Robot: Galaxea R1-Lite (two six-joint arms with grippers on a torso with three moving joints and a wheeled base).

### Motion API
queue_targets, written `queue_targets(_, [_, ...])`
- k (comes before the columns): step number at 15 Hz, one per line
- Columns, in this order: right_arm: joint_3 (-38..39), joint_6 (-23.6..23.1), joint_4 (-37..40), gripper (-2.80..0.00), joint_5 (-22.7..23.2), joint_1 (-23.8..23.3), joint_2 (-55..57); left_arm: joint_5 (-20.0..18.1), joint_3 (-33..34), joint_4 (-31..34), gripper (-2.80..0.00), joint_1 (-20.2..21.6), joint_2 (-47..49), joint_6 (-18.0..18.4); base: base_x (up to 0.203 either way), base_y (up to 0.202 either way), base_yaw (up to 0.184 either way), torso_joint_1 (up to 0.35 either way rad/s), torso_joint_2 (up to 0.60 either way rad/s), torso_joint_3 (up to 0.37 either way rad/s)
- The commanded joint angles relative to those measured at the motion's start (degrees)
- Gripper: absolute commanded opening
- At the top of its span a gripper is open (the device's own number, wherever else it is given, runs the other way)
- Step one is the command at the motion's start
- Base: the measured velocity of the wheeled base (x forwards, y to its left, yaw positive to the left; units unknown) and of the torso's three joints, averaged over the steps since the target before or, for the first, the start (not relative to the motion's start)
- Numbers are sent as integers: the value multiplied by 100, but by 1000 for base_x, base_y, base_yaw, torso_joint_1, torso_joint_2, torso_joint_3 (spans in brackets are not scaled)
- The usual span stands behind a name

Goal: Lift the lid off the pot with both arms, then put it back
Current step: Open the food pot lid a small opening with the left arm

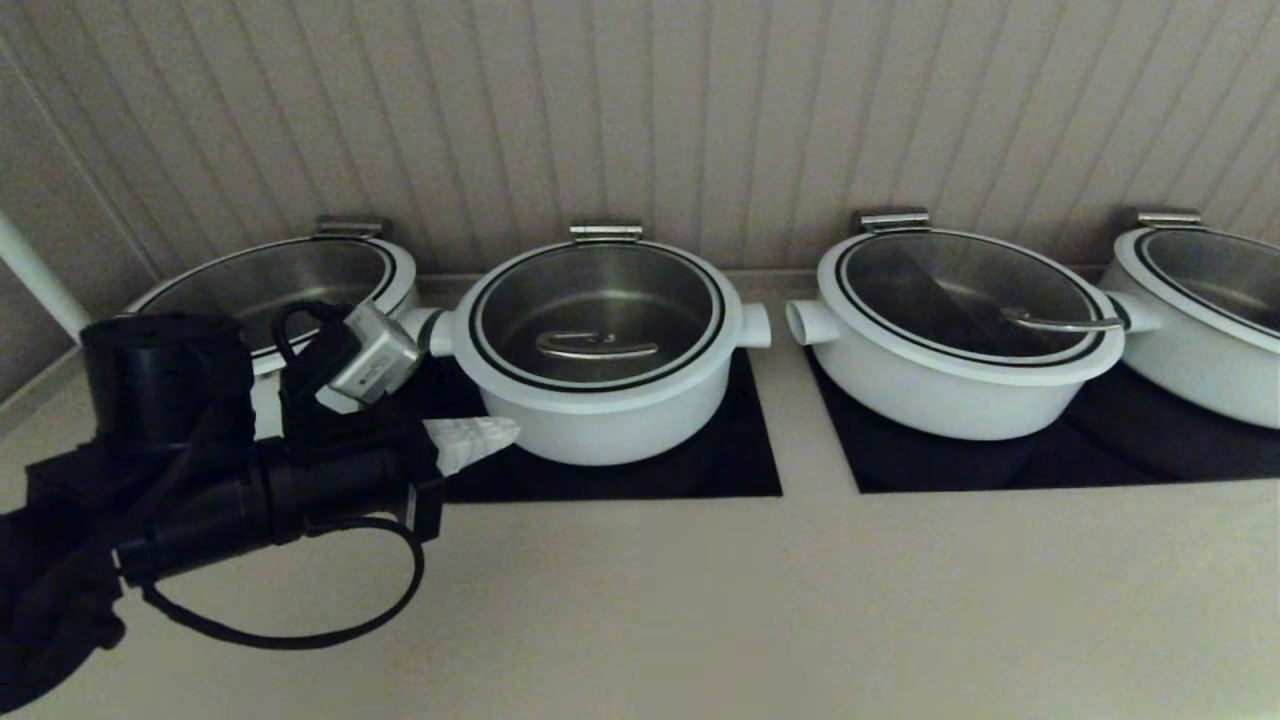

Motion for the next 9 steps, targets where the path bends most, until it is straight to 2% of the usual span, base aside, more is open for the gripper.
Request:
queue_targets(1, [0, -20, 7, -280, 4, 0, 0, -15, -132, -24, -280, 0, 227, 11, 0, 0, 0, 0, 0, 0])
queue_targets(5, [-6, -22, 8, -280, 4, 0, 0, 31, -686, -18, -280, -2, 586, 5, 0, 0, 0, 0, 0, 0])
queue_targets(9, [-9, -22, 17, -280, 13, 0, 8, 38, -1025, -16, -280, -252, 745, -33, 0, 0, 0, 0, 0, 0])
